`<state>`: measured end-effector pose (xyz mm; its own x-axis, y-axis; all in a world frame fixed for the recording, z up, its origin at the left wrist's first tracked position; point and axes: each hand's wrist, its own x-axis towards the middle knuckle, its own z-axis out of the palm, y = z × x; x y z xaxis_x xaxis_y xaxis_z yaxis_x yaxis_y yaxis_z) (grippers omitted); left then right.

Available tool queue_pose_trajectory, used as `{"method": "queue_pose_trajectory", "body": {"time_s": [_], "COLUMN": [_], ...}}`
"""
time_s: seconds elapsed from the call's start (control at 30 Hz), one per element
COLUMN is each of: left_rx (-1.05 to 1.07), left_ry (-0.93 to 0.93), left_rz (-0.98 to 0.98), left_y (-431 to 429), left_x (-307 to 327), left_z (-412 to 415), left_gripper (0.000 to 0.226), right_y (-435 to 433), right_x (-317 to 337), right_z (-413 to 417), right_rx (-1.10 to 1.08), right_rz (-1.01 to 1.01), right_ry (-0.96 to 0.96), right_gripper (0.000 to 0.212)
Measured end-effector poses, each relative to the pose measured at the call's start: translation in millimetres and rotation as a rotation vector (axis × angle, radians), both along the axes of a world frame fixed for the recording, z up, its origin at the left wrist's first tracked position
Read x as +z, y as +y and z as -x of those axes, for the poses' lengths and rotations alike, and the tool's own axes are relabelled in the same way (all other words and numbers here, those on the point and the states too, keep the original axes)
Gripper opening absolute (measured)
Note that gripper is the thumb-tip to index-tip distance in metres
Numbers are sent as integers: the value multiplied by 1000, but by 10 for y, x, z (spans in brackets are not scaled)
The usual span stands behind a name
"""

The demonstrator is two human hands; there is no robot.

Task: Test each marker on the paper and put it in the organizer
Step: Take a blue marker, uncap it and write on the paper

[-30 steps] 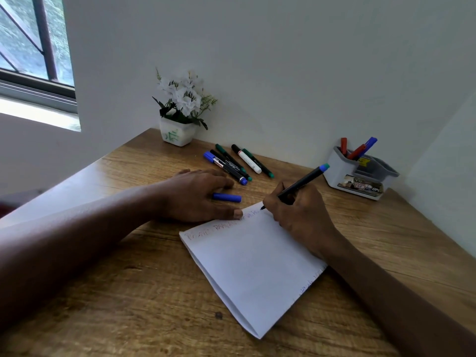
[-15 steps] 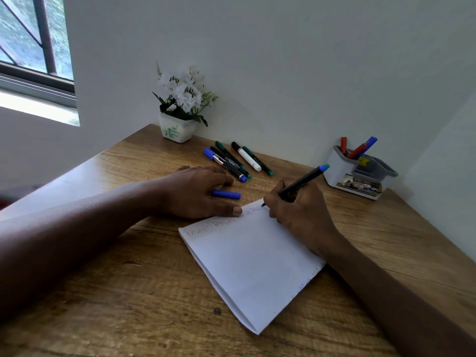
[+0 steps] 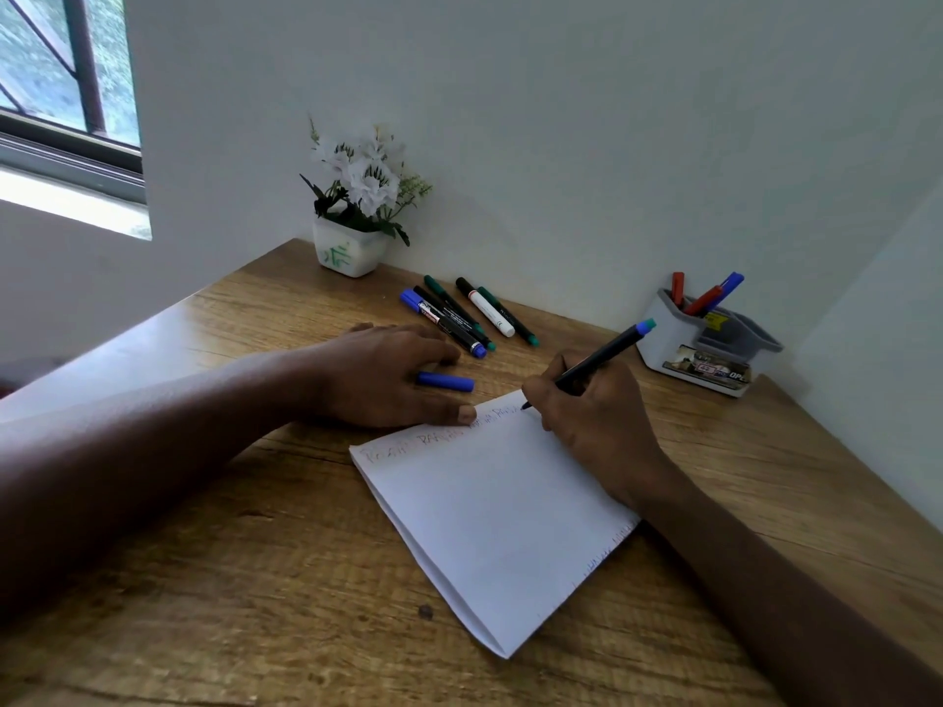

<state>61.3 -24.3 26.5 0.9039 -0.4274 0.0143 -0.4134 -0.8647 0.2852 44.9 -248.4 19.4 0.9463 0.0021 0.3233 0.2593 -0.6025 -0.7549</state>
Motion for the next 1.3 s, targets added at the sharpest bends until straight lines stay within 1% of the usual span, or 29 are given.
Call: {"method": "queue_pose_trajectory", "body": {"time_s": [0.2,0.3,0.33,0.4,0.5,0.57,0.63,0.7,0.73,0.87,0.93,1.03,1.17,1.3], "left_rx": [-9,-10,-10,-14,6,8,12,37,38,-74,-136,-190,-232,-247], "left_ry": [-15,-27,-36,-77,-158,-198,-246,-267,-259,-163,-121,-98,-96,-59], "left_rz": [-1,11,29,87,189,233,266,324,382,708,790,831,820,867], "left_y": [7,15,21,37,62,67,64,83,94,89,56,15,-2,-22], "left_x": [-21,-30,-31,-36,-39,-61,-80,-88,-88,-81,-77,-79,-97,-122], "left_z": [-20,-31,-30,-25,-9,1,-10,-24,-32,-3,33,55,61,55], "left_gripper": [88,87,85,71,43,30,18,11,10,15,21,25,26,25], "right_y": [-2,-6,-16,-66,-151,-192,-214,-211,-201,-150,-144,-138,-115,-95], "right_x": [9,13,21,54,115,155,188,190,182,146,141,131,88,49], "right_z": [9,-3,-18,-39,-42,-41,-36,-25,-17,9,12,15,7,-8], "right_rx": [-23,-24,-48,-59,85,199,277,303,305,329,351,384,415,448], "right_rz": [8,-56,-130,-365,-687,-767,-765,-739,-732,-725,-723,-698,-644,-606], "right_ry": [-11,49,74,134,219,243,254,269,277,303,288,279,296,262], "right_gripper": [16,11,13,16,14,23,32,31,28,17,16,15,18,7]}}
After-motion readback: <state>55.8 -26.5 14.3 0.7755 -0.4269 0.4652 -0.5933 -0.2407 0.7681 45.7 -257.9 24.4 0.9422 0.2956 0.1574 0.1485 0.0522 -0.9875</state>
